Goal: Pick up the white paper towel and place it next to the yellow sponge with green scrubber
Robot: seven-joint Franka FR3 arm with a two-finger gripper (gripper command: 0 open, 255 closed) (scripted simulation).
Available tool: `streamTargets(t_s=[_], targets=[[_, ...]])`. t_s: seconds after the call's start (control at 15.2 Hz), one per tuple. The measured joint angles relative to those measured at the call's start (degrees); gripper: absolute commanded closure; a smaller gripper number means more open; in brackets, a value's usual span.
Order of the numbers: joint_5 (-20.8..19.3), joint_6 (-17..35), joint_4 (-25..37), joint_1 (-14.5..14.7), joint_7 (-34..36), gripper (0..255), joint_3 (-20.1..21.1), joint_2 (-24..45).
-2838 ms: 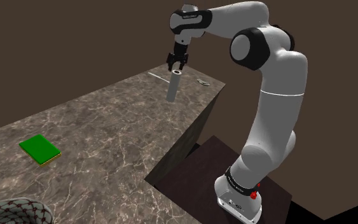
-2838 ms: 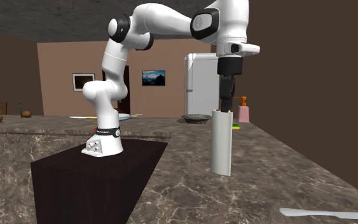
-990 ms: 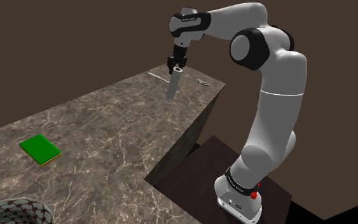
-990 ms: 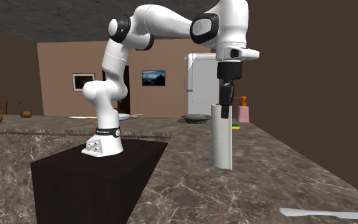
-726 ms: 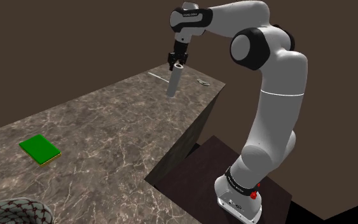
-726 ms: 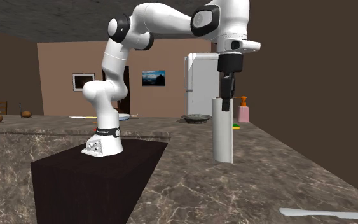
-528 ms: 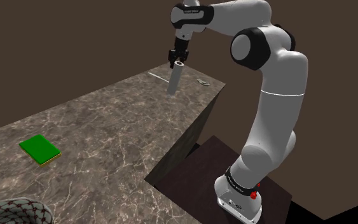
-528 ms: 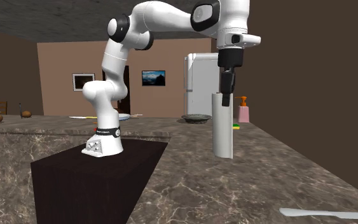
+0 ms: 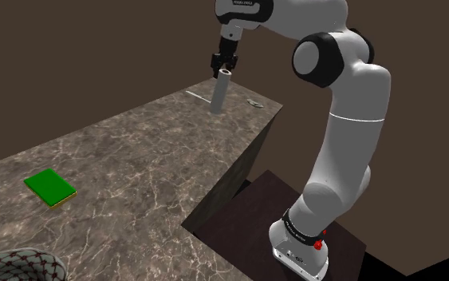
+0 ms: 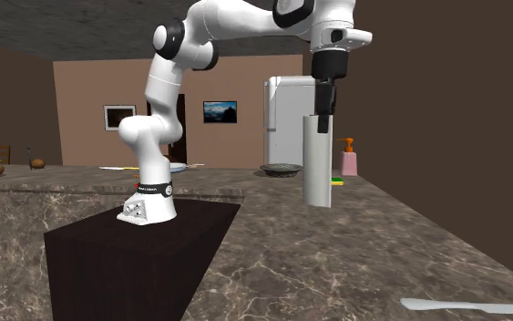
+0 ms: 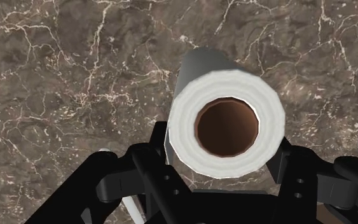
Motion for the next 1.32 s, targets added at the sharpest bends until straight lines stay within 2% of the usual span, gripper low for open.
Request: streamTargets(t_s=[0.4, 0.59, 1.32], targets=[[-1.7, 0.4, -7.8, 5.0, 6.5, 255, 1.9, -7.8], [-2.2, -0.1, -9.7, 7.2, 10.1, 255, 3.1, -10.6], [-3.1, -3.7, -12.2, 14.8, 23.6, 255, 8.8, -17.6]])
